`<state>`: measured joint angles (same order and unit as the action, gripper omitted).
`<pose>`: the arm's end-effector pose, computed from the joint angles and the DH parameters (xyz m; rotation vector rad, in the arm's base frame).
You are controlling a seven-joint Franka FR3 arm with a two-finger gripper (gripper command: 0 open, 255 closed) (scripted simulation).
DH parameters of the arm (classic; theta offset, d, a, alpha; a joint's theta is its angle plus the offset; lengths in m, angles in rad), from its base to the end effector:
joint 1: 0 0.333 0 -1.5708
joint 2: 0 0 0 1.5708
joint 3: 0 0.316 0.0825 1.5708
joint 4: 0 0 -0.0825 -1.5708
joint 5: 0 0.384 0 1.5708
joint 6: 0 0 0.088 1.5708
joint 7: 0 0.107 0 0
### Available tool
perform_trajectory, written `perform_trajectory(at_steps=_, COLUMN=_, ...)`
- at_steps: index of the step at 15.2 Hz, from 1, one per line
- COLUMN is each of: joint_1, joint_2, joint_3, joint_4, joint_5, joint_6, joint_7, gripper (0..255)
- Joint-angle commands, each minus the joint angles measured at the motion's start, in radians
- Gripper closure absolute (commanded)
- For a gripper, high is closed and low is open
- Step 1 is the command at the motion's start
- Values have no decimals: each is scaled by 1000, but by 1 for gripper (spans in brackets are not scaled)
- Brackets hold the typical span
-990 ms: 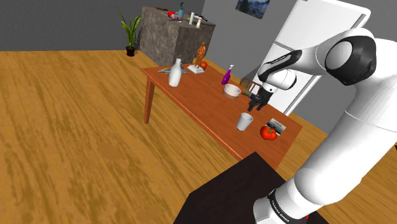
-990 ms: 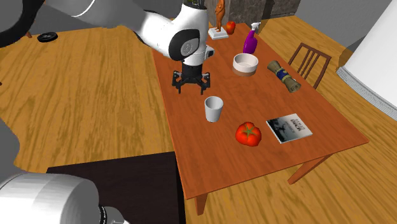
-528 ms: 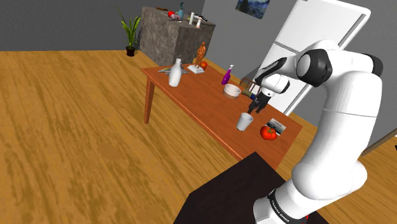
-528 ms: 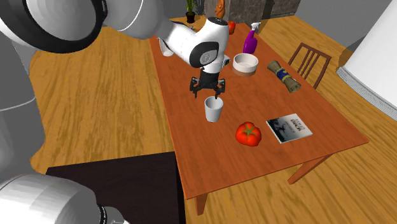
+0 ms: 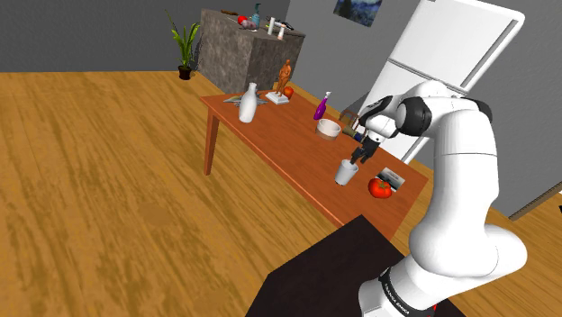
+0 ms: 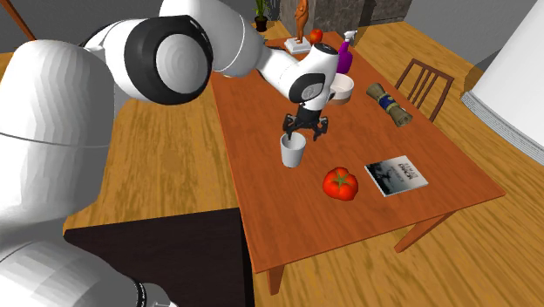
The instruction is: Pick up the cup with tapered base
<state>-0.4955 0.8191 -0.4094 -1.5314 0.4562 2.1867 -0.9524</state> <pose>0.4753 -0.5106 0.1914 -3.0375 0.1975 0.0002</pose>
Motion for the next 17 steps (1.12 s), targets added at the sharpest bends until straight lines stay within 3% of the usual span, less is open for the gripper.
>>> perform_trajectory(at_steps=1, joint_1=-25, joint_2=57, joint_3=12, joint_4=63, joint_5=9, joint_6=-7, joint_7=-6, gripper=0)
perform_trajectory(at_steps=10, joint_1=-39, joint_2=121, joint_3=31, joint_4=84, joint_5=28, joint_6=36, joint_7=-16, gripper=0)
perform_trajectory(at_steps=11, joint_1=-39, joint_2=121, joint_3=31, joint_4=84, joint_5=28, joint_6=36, joint_7=-16, gripper=255)
perform_trajectory(at_steps=17, joint_1=-39, joint_2=121, joint_3=31, joint_4=84, joint_5=28, joint_6=35, joint_7=-16, gripper=255)
